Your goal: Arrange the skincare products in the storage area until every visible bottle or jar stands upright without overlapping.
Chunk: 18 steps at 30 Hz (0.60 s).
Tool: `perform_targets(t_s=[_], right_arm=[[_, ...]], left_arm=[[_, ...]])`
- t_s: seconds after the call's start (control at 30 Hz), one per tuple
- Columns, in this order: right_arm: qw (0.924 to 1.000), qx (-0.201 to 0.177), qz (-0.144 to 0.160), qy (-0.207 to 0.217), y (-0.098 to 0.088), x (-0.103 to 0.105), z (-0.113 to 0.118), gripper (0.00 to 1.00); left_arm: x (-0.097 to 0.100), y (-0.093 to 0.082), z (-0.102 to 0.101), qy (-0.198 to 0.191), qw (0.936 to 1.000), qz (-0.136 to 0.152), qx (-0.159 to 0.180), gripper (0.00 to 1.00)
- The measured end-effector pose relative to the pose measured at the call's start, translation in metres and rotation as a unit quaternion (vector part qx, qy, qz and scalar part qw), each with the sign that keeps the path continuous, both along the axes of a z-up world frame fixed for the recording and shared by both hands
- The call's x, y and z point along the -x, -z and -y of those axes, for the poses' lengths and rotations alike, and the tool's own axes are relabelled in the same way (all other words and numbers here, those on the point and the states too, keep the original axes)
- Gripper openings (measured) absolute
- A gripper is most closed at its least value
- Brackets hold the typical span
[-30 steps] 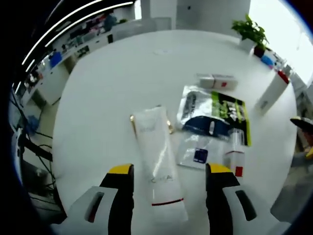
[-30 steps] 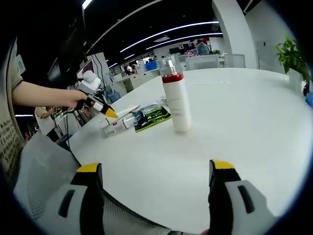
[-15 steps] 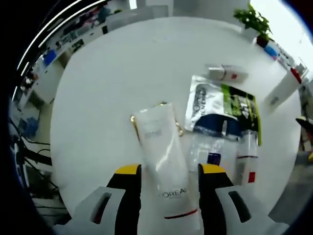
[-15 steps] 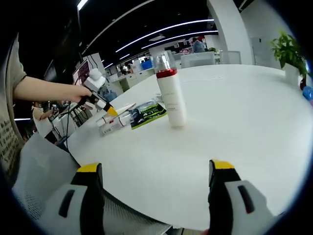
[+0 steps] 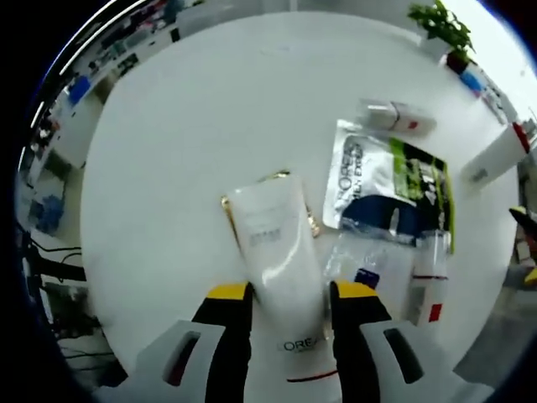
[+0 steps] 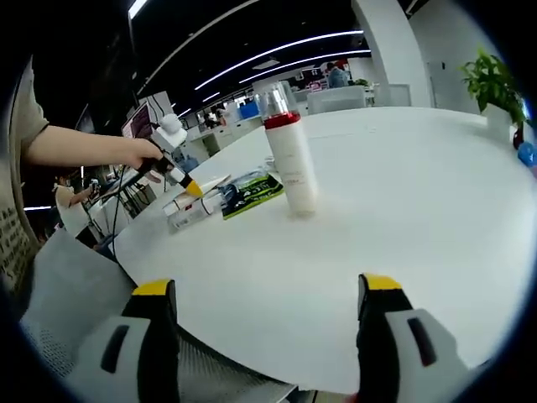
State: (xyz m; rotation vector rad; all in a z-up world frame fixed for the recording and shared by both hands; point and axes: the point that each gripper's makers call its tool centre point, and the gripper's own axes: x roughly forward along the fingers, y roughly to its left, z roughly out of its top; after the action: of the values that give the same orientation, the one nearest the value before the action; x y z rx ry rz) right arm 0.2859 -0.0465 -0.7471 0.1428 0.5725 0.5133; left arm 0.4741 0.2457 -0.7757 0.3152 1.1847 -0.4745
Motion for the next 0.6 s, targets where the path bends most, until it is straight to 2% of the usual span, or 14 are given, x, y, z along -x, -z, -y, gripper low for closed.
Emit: perform_targets(t_s=[0.2, 0.6], right_arm=[[1.0000, -0.001, -0.001, -0.001, 0.0005, 0.0000, -0.0019, 0.88], [1.0000, 0.003, -0.002, -0.002, 0.0021, -0.0005, -0.0009, 0.88]], left_arm=[[0.0009, 0.0004, -0.0007, -0.007, 0.9999, -0.010, 0.007, 0.32], [-0.0012, 0.0006, -0.0021, -0.026, 0.9994, -0.004, 0.020, 0.28]])
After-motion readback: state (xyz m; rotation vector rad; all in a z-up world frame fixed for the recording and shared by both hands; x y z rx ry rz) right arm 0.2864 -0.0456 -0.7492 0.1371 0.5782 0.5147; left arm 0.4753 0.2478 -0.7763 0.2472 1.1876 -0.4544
